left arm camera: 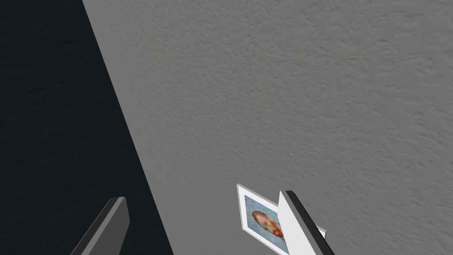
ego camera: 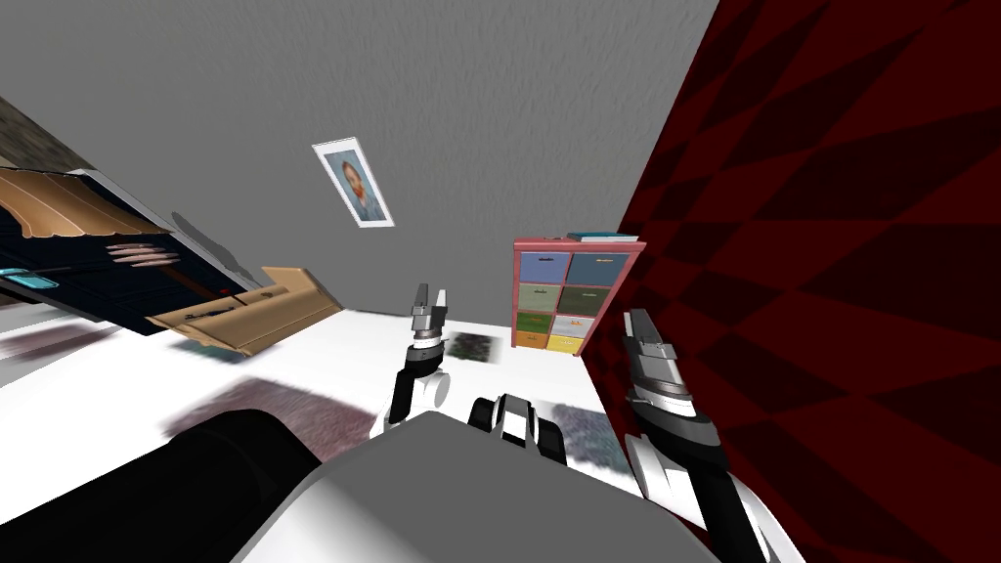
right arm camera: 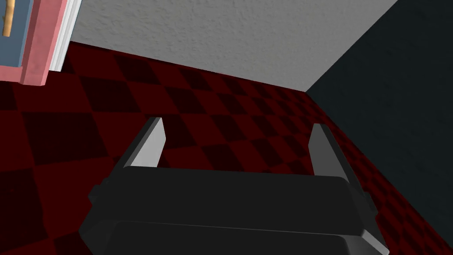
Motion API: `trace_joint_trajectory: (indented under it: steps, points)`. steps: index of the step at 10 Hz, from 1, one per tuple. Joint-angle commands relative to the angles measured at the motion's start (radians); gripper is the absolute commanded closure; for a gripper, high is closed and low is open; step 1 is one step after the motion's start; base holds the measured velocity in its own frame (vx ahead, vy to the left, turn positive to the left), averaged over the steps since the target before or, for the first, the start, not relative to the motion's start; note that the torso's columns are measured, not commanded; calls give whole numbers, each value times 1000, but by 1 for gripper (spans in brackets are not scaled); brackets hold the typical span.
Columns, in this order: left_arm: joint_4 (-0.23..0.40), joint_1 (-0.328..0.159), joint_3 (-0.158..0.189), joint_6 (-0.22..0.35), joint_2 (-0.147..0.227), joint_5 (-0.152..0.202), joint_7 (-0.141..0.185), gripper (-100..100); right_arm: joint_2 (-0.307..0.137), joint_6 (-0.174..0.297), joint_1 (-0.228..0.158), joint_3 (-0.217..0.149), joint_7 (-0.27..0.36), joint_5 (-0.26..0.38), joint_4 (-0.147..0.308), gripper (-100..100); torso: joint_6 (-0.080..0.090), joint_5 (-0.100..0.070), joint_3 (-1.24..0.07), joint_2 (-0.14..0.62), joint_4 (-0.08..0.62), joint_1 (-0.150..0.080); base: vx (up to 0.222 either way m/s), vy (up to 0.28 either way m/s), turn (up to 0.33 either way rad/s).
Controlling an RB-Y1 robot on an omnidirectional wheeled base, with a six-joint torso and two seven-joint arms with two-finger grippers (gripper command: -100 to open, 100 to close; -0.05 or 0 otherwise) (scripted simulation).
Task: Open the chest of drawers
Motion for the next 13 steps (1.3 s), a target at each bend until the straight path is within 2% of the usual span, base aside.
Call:
trace_joint_trajectory:
  steps: [1, 2, 5, 6, 9, 11, 12, 13]
  points:
    - [0, 0, 0, 0, 0, 0, 0, 0, -11, -26, -3, -21, 71, 27, 27, -100, 0, 0, 0, 0, 0, 0, 56, 23, 5]
    - [0, 0, 0, 0, 0, 0, 0, 0, -11, -26, -3, -21, 83, 27, 27, -100, 0, 0, -1, -1, 0, 0, 50, 25, 3]
    - [0, 0, 0, 0, 0, 0, 0, 0, -25, -62, -11, -54, 172, 66, 70, -100, 0, 0, -1, -1, 0, 0, 67, 24, 5]
    - [0, 0, 0, 0, 0, 0, 0, 0, -25, -62, -11, -54, 195, 66, 70, -100, 0, 0, -1, -1, 0, 0, 62, 29, 4]
    - [0, 0, 0, 0, 0, 0, 0, 0, -38, -102, -20, -90, 281, 110, 119, -100, 0, 0, 0, 0, 0, 0, 77, 27, 6]
    - [0, 0, 0, 0, 0, 0, 0, 0, -38, -102, -20, -90, 317, 110, 119, -100, 0, 0, 0, 0, 0, 0, 49, 23, 1]
    - [0, 0, 0, 0, 0, 0, 0, 0, -43, -122, -25, -109, 358, 132, 145, -100, 0, 0, 1, 2, 0, -1, 61, 25, 6]
    - [0, 0, 0, 0, 0, 0, 0, 0, -43, -122, -25, -109, 382, 132, 145, -100, 0, 0, 0, 0, 0, 0, 62, 22, 4]
